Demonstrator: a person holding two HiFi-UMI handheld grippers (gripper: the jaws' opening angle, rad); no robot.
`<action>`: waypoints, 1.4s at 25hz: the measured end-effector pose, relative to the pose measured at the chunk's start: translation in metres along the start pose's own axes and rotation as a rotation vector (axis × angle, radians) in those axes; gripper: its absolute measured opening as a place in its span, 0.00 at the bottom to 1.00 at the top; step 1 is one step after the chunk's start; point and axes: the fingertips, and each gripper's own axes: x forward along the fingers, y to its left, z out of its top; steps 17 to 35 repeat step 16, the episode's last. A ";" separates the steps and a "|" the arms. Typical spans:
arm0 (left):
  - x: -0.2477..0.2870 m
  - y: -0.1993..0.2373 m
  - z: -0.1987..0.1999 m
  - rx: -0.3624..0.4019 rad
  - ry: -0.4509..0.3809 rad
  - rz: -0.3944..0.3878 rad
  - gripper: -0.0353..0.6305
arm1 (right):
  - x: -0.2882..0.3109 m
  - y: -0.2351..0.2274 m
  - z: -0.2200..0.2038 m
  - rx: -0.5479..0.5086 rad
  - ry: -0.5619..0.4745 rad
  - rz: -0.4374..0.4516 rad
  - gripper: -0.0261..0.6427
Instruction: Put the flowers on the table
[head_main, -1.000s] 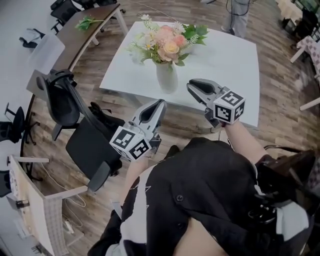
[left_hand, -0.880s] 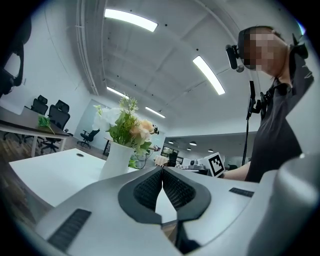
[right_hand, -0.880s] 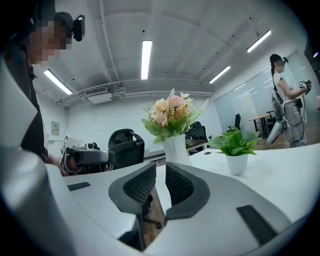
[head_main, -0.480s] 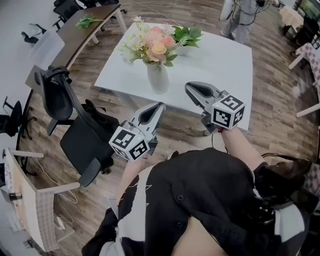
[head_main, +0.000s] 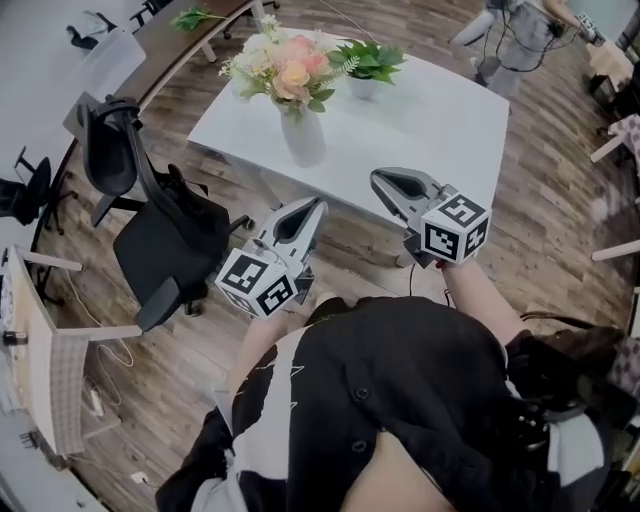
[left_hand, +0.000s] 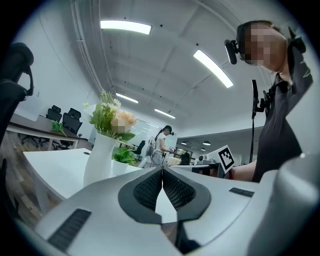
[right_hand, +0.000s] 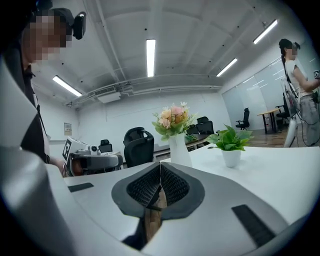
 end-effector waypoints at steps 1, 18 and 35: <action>0.000 -0.005 -0.002 -0.005 -0.004 0.015 0.08 | -0.006 -0.001 -0.003 0.006 0.003 0.004 0.07; 0.000 -0.094 -0.026 0.008 -0.011 0.084 0.08 | -0.087 0.009 -0.030 0.000 0.024 0.064 0.07; 0.000 -0.094 -0.026 0.008 -0.011 0.084 0.08 | -0.087 0.009 -0.030 0.000 0.024 0.064 0.07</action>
